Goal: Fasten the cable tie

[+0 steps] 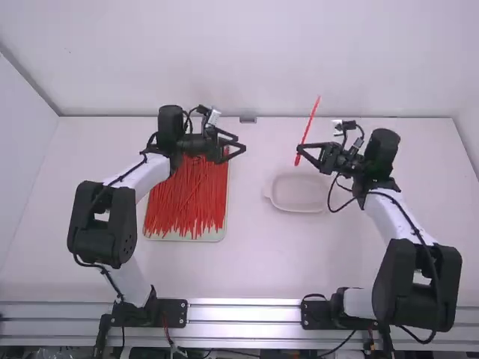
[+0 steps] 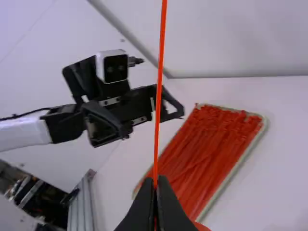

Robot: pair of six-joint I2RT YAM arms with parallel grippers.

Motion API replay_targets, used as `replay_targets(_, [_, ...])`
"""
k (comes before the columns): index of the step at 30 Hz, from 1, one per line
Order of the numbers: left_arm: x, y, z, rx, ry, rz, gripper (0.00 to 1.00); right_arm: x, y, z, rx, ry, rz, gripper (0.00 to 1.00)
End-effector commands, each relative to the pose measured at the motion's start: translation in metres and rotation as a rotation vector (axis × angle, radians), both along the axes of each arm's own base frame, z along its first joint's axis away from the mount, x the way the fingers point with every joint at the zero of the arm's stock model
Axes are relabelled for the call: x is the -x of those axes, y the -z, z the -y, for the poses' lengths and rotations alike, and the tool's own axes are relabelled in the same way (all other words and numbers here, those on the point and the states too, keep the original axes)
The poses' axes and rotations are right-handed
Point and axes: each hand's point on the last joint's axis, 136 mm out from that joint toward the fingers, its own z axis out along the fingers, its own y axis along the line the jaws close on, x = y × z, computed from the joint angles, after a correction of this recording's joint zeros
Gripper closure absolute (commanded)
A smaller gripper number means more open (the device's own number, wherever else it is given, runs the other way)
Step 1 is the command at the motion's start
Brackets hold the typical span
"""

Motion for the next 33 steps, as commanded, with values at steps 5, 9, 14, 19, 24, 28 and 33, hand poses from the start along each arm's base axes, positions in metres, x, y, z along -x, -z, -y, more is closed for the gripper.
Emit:
replay_targets(5, [-0.005,0.032,-0.016,-0.117,-0.087,-0.044,0.01,-0.014,0.055,0.019,0.159,0.198,-0.058,1.0])
replay_targets(9, [-0.008,0.05,-0.025,-0.19,-0.138,-0.08,0.01,-0.018,0.087,0.023,0.276,0.294,-0.125,1.0])
replay_targets(14, [-0.007,0.063,-0.03,-0.238,-0.174,-0.132,0.01,-0.014,0.115,0.015,0.384,0.353,-0.17,1.0])
replay_targets(19, [-0.003,0.071,-0.033,-0.278,-0.17,-0.132,0.01,-0.012,0.144,0.021,0.514,0.456,-0.203,1.0])
replay_targets(24, [0.003,0.072,-0.031,-0.275,-0.13,-0.114,0.01,-0.006,0.161,0.024,0.591,0.506,-0.207,1.0])
replay_targets(28, [0.004,0.072,-0.03,-0.275,-0.128,-0.12,0.01,-0.002,0.175,0.035,0.657,0.568,-0.232,1.0])
replay_targets(33, [0.005,0.071,-0.03,-0.271,-0.124,-0.12,0.01,-0.002,0.196,0.041,0.679,0.584,-0.261,1.0])
